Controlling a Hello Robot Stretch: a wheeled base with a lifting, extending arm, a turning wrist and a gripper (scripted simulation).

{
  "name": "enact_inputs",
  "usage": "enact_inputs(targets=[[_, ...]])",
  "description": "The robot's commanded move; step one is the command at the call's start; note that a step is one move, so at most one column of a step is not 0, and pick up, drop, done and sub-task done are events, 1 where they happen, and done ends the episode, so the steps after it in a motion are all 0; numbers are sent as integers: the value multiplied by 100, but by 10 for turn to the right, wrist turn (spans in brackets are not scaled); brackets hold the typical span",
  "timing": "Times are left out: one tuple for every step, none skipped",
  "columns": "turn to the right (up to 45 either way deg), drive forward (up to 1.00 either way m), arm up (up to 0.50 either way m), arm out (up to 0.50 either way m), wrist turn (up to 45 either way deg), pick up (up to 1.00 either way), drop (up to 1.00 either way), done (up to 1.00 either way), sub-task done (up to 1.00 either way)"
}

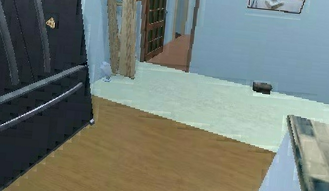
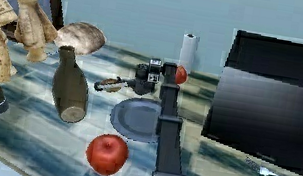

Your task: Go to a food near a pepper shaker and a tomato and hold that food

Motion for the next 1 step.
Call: enact_inputs(targets=[[0,0,0,0,0,100,0,0,0]])
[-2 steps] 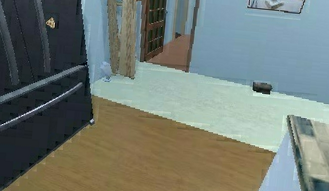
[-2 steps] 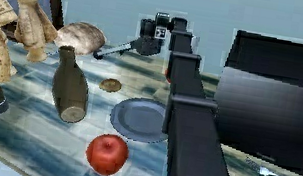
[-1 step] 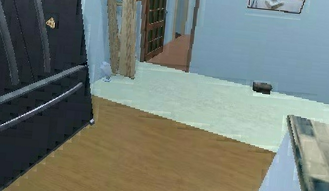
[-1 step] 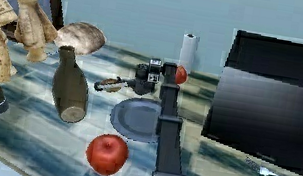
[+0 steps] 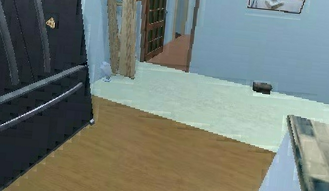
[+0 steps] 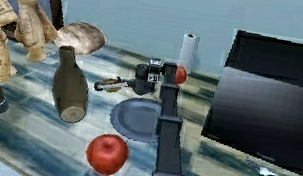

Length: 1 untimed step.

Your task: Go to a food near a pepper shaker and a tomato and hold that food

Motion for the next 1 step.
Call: enact_inputs(targets=[[0,0,10,0,0,0,0,0,0]])
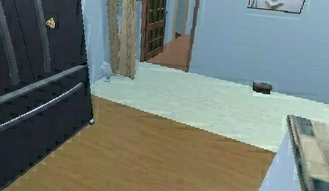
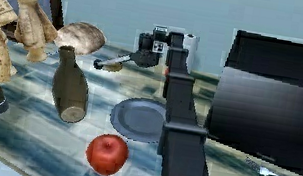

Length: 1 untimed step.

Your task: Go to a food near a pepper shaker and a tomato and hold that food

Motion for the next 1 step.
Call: enact_inputs(targets=[[0,0,0,0,0,0,0,100,0]])
